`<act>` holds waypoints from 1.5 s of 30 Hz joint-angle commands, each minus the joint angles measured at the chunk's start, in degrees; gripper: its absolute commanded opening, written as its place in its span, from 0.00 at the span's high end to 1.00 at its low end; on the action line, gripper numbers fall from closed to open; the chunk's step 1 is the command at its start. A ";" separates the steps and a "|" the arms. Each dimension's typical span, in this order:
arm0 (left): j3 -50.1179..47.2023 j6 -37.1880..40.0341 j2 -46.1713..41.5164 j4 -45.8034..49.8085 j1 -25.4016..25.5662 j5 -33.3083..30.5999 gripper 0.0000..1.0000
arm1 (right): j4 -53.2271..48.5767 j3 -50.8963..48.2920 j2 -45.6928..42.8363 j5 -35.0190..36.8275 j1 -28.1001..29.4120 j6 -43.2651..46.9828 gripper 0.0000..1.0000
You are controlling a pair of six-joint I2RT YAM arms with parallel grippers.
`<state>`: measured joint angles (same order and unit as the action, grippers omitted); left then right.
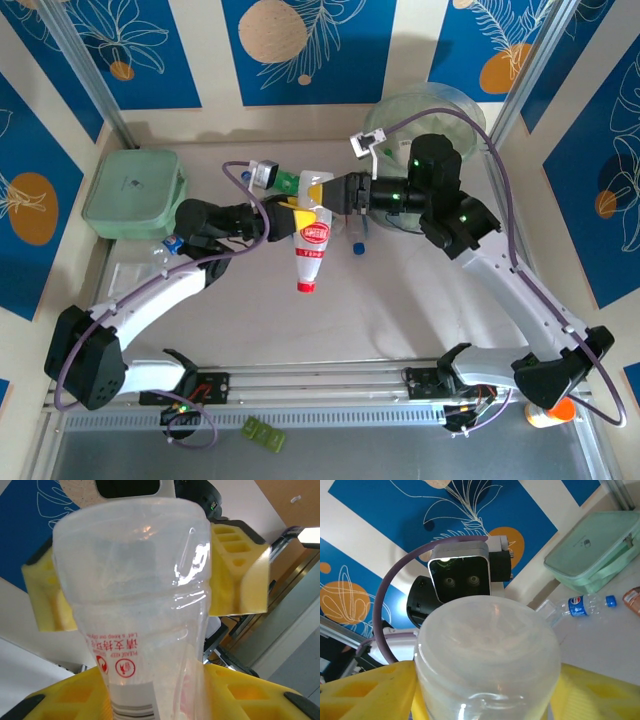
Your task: Put the plastic bottles in the bin
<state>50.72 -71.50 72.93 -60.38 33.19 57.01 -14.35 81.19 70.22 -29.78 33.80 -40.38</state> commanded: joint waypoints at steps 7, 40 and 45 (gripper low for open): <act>3.75 4.08 -0.15 4.21 1.79 1.28 0.48 | 3.10 -3.04 -3.17 0.63 0.12 -1.71 0.53; 3.70 61.23 -27.22 74.85 1.86 -66.36 0.09 | -28.98 27.49 5.56 41.89 -20.55 24.06 0.59; 2.97 60.42 -24.33 74.65 2.24 -66.94 0.13 | -30.73 42.64 18.76 53.27 -21.90 30.67 0.59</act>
<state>54.57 -11.46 48.25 14.63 34.76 -7.92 -41.80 118.26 83.77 12.58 12.62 -16.10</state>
